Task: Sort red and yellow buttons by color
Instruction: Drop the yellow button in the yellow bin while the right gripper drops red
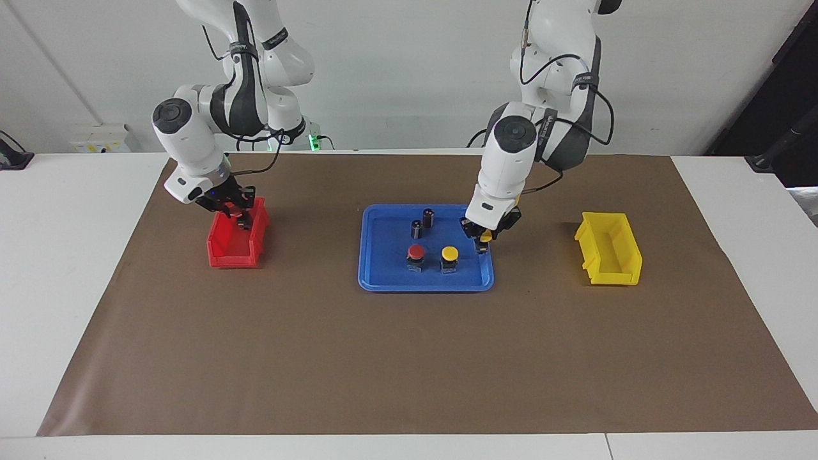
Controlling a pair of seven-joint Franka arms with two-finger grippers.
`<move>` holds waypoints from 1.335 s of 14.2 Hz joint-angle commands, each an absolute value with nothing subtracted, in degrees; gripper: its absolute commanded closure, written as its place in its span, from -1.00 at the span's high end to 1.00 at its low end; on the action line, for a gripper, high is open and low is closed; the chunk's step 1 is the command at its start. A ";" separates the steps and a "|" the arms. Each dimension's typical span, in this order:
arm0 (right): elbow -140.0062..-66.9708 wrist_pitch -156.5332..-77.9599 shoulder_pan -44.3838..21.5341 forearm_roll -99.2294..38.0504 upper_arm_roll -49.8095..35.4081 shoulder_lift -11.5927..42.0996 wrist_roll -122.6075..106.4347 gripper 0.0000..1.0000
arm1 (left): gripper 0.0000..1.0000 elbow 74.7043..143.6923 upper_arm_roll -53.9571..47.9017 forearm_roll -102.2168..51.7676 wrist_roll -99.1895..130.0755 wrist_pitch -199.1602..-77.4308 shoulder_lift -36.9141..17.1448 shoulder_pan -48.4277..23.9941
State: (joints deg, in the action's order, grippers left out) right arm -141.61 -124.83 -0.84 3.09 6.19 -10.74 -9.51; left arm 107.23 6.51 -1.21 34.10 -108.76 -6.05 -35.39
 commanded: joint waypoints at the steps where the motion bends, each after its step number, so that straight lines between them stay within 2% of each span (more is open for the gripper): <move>1: -143.26 -126.30 -0.35 3.78 5.98 -11.86 -11.86 -0.75 | -0.95 108.90 6.50 -1.05 23.25 -102.59 2.18 -27.46; 3: -143.79 -126.30 0.17 3.69 5.98 -12.04 -12.74 -0.66 | -0.95 108.90 6.50 -1.05 13.66 -100.73 3.43 -20.86; 4: -143.79 -126.21 0.18 3.78 5.98 -12.04 -12.83 -0.35 | -0.96 109.24 6.59 -1.05 9.97 -101.16 3.43 -17.96; 5: -143.79 -126.21 0.18 3.78 5.98 -12.04 -12.83 0.04 | -0.97 109.34 6.59 -1.05 6.45 -101.25 3.43 -15.15; 8: -143.70 -126.21 0.18 3.78 5.98 -12.04 -13.88 0.13 | -0.97 111.79 6.59 -0.97 -0.26 -103.96 3.95 -8.02; 10: -142.66 -125.25 -0.09 3.78 5.98 -11.69 -13.97 0.13 | -0.97 114.33 6.59 1.04 -0.26 -107.47 3.61 -7.21; 13: -135.38 -118.86 -0.87 3.95 5.71 -10.11 -13.80 0.13 | -0.97 120.74 6.50 1.23 -0.61 -114.23 3.96 -5.45; 15: -130.11 -114.80 -2.10 3.96 5.54 -9.49 -13.36 0.14 | -0.97 122.07 6.50 1.23 -1.49 -115.83 3.34 -5.19; 18: -123.08 -112.16 -7.09 2.29 5.45 -7.57 -9.35 0.39 | -0.97 125.32 6.50 1.23 -2.64 -118.47 3.25 -3.87; 19: -119.31 -111.02 -10.43 -0.06 5.45 -5.64 -4.71 0.87 | -0.97 126.99 6.50 1.23 -2.64 -120.13 3.25 -3.87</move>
